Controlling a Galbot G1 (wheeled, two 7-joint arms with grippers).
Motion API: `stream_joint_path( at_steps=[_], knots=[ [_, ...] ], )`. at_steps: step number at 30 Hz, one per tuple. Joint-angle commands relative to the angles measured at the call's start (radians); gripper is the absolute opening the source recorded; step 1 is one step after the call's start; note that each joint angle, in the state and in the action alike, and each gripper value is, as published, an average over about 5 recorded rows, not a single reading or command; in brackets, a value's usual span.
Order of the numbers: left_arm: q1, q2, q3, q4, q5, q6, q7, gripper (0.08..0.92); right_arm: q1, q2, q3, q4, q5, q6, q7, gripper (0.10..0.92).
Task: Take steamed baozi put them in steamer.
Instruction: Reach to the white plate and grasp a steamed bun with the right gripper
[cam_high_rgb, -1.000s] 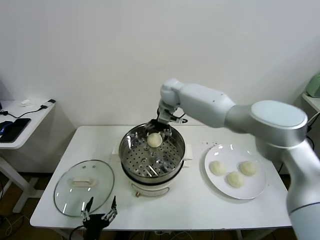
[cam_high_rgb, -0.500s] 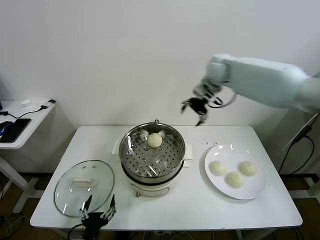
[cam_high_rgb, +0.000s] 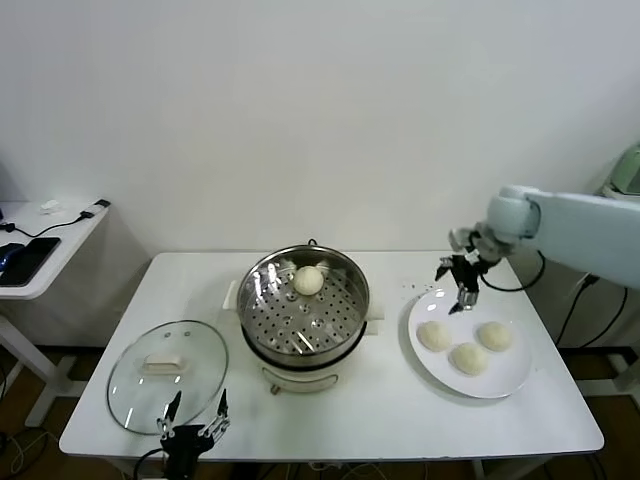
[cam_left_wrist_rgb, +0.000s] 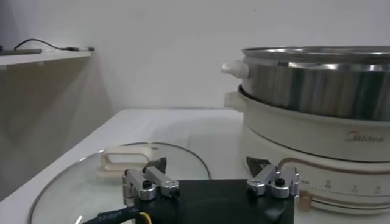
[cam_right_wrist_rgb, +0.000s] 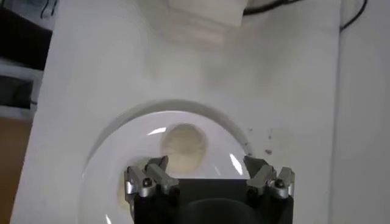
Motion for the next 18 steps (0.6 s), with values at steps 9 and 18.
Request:
stream_joint_path(
  at_steps=[9,18],
  knots=[
    [0.009,-0.004,-0.005,0.018,0.006,-0.008,-0.003,0.823,-0.338,0.018,0.222,-0.146,-0.060,-0.113,0.065,0.823],
    [0.013,-0.003,0.001,0.020,0.009,-0.012,-0.004,0.823,-0.375,0.063,0.253,-0.200,-0.101,-0.107,0.066,0.823]
  ],
)
